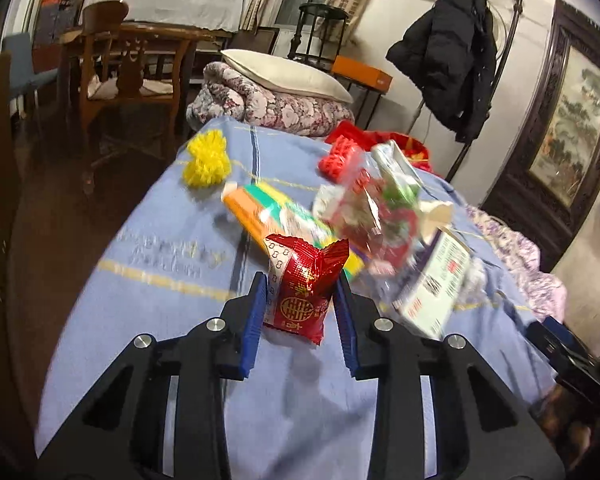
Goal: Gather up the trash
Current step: 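Grasp the white medicine box with the right gripper while the left gripper grasps the red snack packet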
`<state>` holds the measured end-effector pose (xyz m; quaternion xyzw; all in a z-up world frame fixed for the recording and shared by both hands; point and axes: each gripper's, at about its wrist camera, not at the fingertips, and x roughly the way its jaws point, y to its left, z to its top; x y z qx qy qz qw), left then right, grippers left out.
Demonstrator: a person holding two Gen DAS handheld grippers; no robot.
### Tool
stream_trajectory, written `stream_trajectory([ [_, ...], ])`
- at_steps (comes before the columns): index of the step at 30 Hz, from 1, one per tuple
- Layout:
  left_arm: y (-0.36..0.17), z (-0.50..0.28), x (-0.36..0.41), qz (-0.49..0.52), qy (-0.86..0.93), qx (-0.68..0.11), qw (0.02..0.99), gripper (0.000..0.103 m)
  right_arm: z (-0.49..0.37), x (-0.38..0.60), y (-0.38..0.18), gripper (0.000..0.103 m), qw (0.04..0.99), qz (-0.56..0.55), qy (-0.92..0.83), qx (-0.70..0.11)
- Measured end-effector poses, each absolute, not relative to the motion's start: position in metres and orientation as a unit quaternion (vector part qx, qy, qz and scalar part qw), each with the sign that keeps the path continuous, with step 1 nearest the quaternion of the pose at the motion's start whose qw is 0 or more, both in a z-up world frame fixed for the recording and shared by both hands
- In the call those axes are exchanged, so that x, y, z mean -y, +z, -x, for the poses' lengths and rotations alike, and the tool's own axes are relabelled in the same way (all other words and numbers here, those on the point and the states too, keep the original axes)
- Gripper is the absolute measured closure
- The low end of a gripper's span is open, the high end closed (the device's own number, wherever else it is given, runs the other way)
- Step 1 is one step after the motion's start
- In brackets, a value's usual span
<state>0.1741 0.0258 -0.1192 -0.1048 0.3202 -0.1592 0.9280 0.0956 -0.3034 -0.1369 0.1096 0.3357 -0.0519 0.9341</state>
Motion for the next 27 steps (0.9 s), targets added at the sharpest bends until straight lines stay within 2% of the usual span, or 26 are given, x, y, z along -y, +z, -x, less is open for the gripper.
stream_trajectory([
  [7,-0.121,-0.16,-0.016,0.086,-0.177,-0.324,0.925,0.069,-0.095,0.294,-0.13,0.006,0.939,-0.096,-0.029,-0.328],
  [11,-0.123,-0.163,-0.013,0.08,-0.179,-0.327,0.924,0.068,-0.104,0.284,-0.12,0.008,0.94,-0.125,0.024,-0.317],
  [13,-0.124,-0.161,-0.012,0.081,-0.178,-0.327,0.925,0.066,-0.12,0.269,-0.12,0.015,0.925,-0.15,0.079,-0.341],
  [20,-0.131,-0.171,-0.009,0.084,-0.179,-0.349,0.916,0.059,-0.174,0.226,-0.14,0.027,0.872,-0.211,0.135,-0.419],
  [23,-0.133,-0.173,-0.011,0.088,-0.181,-0.354,0.914,0.055,-0.192,0.221,-0.147,0.043,0.87,-0.218,0.118,-0.426],
  [24,-0.134,-0.175,-0.012,0.09,-0.18,-0.356,0.912,0.053,-0.194,0.22,-0.148,0.067,0.87,-0.219,0.116,-0.426],
  [27,-0.135,-0.178,-0.015,0.099,-0.184,-0.359,0.91,0.052,-0.186,0.231,-0.142,0.075,0.868,-0.251,0.13,-0.407],
])
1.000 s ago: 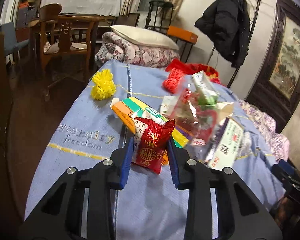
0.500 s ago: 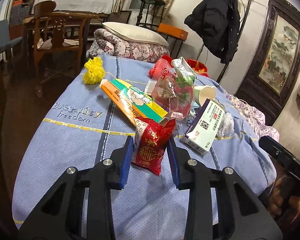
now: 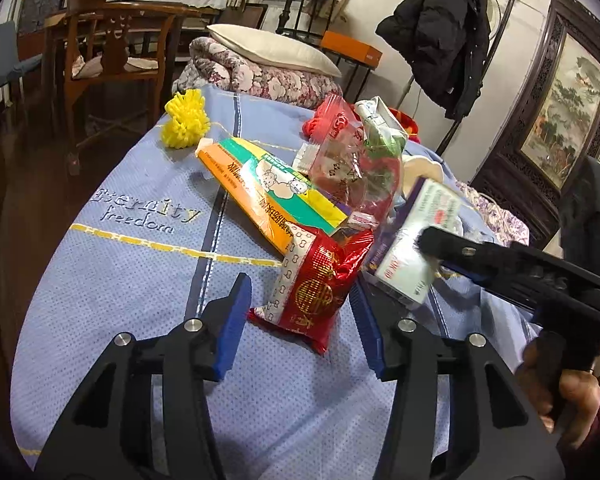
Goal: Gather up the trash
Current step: 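Grasp the white medicine box with the right gripper while the left gripper grasps the red snack packet, then carry the medicine box and red packet to the wastebasket and release both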
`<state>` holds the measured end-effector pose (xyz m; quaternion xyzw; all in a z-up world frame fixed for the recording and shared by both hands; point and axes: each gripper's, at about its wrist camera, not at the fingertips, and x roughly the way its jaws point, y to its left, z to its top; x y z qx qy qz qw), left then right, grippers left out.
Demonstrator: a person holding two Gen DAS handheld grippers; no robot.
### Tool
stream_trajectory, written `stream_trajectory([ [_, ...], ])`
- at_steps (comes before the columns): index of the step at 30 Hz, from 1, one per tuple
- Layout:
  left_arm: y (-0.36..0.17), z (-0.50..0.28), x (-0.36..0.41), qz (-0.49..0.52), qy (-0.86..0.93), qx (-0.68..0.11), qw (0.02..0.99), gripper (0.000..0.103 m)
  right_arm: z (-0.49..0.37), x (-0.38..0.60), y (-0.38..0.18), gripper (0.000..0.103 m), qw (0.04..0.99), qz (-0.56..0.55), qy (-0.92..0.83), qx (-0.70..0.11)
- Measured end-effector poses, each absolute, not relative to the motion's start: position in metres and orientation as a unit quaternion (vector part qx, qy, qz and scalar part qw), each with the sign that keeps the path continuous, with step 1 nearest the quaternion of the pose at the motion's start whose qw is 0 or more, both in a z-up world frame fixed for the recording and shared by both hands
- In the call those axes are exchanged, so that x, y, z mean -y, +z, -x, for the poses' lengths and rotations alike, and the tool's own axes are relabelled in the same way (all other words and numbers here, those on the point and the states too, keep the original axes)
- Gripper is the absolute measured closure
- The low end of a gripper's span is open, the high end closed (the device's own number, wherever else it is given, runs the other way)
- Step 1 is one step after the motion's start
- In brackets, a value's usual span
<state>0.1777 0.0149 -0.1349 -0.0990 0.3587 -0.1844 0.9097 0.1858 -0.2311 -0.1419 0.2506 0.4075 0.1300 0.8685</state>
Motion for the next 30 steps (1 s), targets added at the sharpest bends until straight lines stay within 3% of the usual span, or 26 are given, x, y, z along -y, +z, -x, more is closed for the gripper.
stream_trajectory([
  [8,-0.131,-0.171,-0.006,0.082,-0.203,-0.347,0.912,0.061,-0.131,0.261,-0.111,0.08,0.883,-0.245,0.121,-0.381],
  [14,-0.134,-0.177,0.001,0.072,-0.188,-0.362,0.91,0.056,-0.113,0.272,-0.117,0.081,0.882,-0.236,0.107,-0.394],
  [17,-0.133,-0.18,0.005,0.073,-0.189,-0.361,0.91,0.043,-0.116,0.269,-0.124,0.075,0.876,-0.241,0.11,-0.403],
  [19,-0.134,-0.179,0.011,0.058,-0.18,-0.36,0.914,0.039,-0.12,0.266,-0.127,0.049,0.879,-0.237,0.107,-0.4],
  [20,-0.134,-0.179,0.014,0.047,-0.172,-0.359,0.916,0.039,-0.12,0.265,-0.127,0.047,0.882,-0.231,0.102,-0.398],
  [22,-0.135,-0.177,0.018,0.039,-0.17,-0.356,0.918,0.046,-0.125,0.259,-0.128,0.046,0.888,-0.207,0.097,-0.4],
  [25,-0.133,-0.176,0.013,0.054,-0.189,-0.349,0.916,0.069,-0.13,0.249,-0.128,0.044,0.892,-0.182,0.1,-0.401],
  [30,-0.126,-0.169,0.0,0.085,-0.206,-0.329,0.918,0.069,-0.14,0.225,-0.136,0.044,0.896,-0.119,0.103,-0.415],
])
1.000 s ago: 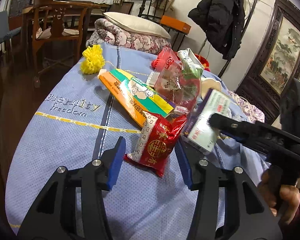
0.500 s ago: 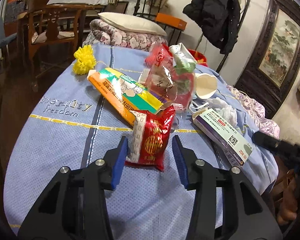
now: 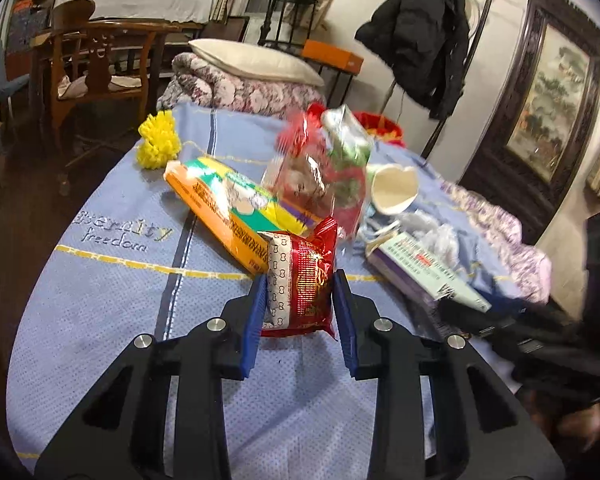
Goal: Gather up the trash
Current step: 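Carry the medicine box and red packet to the wastebasket and release both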
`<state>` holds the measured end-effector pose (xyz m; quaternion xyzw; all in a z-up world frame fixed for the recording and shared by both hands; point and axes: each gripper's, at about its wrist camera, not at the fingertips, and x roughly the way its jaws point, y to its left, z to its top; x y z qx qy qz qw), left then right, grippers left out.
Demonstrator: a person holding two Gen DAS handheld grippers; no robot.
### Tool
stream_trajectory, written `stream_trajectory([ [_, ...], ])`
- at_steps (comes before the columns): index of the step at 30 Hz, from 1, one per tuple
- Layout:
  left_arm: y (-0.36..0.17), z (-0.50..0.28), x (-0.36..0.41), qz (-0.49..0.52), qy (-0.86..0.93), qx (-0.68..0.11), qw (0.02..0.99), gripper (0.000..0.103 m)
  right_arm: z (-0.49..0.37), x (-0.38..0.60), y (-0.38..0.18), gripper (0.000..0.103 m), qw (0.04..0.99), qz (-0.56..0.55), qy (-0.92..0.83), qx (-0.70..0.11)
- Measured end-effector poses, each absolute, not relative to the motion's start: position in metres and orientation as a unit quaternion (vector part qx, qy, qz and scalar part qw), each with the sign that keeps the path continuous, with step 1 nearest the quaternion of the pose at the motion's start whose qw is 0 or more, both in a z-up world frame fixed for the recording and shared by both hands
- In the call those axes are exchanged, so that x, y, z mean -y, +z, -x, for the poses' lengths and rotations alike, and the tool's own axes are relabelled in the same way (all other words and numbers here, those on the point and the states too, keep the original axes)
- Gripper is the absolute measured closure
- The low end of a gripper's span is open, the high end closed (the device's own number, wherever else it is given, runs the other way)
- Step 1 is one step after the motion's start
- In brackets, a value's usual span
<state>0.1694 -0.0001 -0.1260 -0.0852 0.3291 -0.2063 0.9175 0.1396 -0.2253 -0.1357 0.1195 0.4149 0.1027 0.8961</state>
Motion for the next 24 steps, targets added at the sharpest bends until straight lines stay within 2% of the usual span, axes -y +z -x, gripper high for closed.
stream_trajectory([
  [1,-0.126,-0.169,-0.002,0.09,-0.209,-0.328,0.917,0.069,-0.141,0.22,-0.139,0.045,0.897,-0.102,0.098,-0.419],
  [2,-0.126,-0.169,-0.004,0.094,-0.212,-0.33,0.915,0.069,-0.141,0.218,-0.141,0.056,0.898,-0.095,0.097,-0.418],
  [7,-0.121,-0.163,-0.007,0.103,-0.215,-0.321,0.917,0.069,-0.125,0.223,-0.128,0.056,0.909,-0.104,0.104,-0.39],
  [16,-0.104,-0.118,0.001,0.103,-0.221,-0.315,0.917,0.069,-0.081,0.255,-0.067,0.056,0.92,-0.132,0.13,-0.345],
  [24,-0.058,-0.069,0.033,0.08,-0.251,-0.287,0.921,0.069,-0.025,0.304,-0.023,0.056,0.933,-0.133,0.121,-0.313],
])
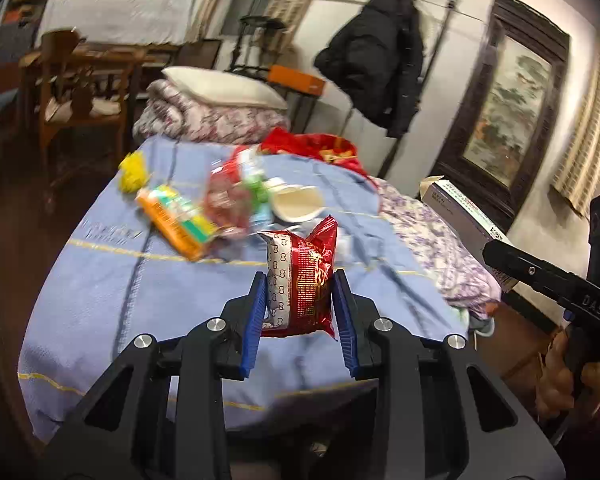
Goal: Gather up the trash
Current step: 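Carry the medicine box and red packet to the wastebasket and release both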
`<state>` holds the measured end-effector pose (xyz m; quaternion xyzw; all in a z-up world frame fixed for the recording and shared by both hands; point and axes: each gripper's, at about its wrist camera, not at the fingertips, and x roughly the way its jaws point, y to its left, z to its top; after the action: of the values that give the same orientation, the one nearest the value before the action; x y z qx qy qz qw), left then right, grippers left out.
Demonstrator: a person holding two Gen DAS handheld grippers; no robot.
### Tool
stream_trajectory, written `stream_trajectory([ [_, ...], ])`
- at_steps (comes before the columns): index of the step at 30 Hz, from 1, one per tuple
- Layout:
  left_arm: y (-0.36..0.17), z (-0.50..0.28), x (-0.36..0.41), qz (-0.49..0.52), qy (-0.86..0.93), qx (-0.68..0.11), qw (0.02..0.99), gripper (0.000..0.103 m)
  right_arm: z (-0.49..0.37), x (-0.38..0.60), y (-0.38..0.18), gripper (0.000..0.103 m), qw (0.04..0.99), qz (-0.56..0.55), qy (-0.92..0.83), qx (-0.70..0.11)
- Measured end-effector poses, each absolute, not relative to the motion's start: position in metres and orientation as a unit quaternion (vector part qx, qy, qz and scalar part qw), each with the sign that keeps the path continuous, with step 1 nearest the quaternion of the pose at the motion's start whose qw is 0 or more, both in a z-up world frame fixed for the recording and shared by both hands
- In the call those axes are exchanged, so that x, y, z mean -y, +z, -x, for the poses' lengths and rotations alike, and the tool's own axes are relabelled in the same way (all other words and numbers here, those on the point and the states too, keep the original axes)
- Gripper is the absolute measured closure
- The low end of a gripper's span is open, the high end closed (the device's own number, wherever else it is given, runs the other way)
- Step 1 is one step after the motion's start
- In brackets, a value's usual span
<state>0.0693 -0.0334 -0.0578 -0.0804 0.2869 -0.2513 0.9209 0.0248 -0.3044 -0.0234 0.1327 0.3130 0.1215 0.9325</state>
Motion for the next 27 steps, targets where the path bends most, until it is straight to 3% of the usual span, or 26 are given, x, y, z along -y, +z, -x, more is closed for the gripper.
stream_trajectory([
  [11,-0.041,-0.022,0.17,0.003,-0.357,-0.318,0.878,0.069,0.066,0.423,-0.035,0.056,0.937,-0.14,0.028,-0.318],
  [24,-0.143,0.007,0.356,-0.127,-0.458,-0.437,0.764,0.068,0.137,0.549,-0.142,0.056,0.898,-0.229,-0.095,-0.364],
  [26,-0.161,0.011,0.378,-0.151,-0.469,-0.448,0.746,0.061,0.144,0.558,-0.154,0.056,0.893,-0.238,-0.106,-0.366],
  [27,-0.168,0.012,0.385,-0.162,-0.466,-0.451,0.744,0.044,0.145,0.561,-0.159,0.056,0.892,-0.239,-0.111,-0.368],
])
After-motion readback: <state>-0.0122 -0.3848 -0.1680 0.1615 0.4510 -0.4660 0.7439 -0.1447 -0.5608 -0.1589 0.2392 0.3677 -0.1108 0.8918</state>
